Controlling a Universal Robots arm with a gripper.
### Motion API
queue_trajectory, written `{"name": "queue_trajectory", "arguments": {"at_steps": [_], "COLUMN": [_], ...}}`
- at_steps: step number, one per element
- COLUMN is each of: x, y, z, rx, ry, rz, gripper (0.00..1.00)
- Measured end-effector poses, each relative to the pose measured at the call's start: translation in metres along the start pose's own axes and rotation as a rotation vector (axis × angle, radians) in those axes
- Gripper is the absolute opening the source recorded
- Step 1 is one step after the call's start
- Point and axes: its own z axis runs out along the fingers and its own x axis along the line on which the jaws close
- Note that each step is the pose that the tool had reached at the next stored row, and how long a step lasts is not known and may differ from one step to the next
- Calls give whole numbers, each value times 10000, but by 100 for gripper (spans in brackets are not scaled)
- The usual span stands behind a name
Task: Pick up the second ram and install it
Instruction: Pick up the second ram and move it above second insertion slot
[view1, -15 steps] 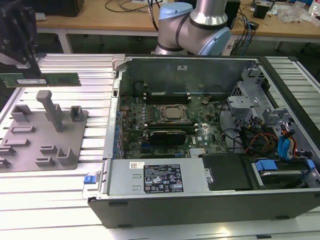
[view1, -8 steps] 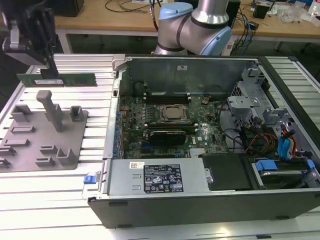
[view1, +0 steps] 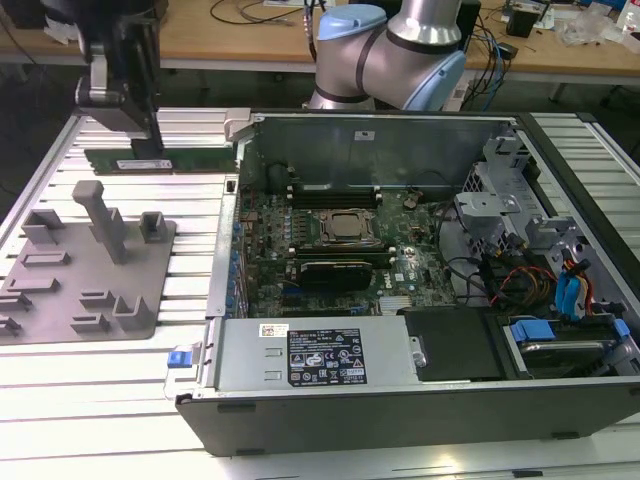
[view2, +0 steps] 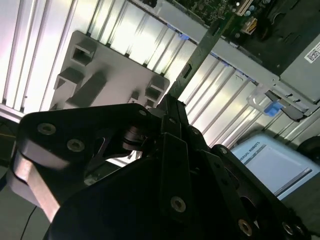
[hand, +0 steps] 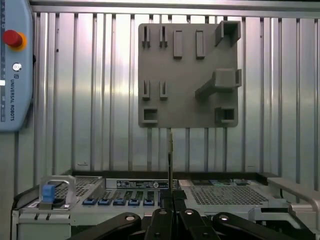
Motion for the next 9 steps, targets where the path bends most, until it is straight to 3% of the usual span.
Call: {"name": "queue_trajectory", "arguments": {"at_steps": [3,4,9], "x": [2,4,4], "y": [-163,-294,-518], "z": [-2,-2,9], "rx": [0,-4,-7], "ry": [-1,0,-2], "rz": [1,-2,0], "gripper": [9,9,9]}}
